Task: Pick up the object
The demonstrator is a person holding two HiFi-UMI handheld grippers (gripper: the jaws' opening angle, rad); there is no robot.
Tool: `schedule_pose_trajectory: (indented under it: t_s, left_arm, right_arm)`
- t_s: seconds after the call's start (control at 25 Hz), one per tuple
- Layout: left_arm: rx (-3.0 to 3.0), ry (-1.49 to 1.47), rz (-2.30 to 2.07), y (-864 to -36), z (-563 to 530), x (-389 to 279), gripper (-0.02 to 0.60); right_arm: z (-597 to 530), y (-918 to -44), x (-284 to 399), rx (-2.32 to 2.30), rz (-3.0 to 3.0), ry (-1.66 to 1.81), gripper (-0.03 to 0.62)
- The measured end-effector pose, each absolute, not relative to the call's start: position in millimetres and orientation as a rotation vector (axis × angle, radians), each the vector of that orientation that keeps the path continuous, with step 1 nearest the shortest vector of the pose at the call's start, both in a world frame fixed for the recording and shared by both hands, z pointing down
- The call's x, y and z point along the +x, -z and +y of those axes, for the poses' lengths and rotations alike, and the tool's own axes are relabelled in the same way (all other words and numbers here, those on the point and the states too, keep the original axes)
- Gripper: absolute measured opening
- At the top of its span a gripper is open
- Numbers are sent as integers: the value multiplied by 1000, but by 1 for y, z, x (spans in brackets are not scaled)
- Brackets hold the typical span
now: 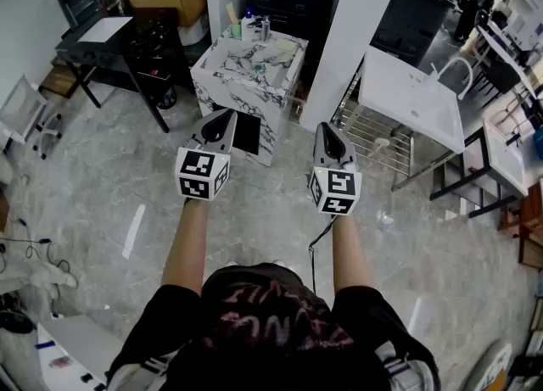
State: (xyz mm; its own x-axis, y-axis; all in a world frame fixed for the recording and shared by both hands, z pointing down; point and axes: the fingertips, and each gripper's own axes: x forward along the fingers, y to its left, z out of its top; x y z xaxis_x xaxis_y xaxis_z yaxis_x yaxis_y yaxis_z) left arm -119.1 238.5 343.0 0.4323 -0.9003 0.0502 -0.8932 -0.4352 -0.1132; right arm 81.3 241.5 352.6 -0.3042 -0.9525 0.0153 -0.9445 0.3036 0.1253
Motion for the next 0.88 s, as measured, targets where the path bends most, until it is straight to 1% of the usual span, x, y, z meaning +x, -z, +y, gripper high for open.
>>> schedule_pose_trajectory:
  t_s: [0.6,0.88]
  left_arm:
    - [-2618,170,1619,-347,250,-130,17]
    - [-2630,167,1580,-347,254,-143,17]
  right_arm:
    - [252,-354,69,1800,-2443,143,14]
    - [258,-356,51,1814,-2430,155,14]
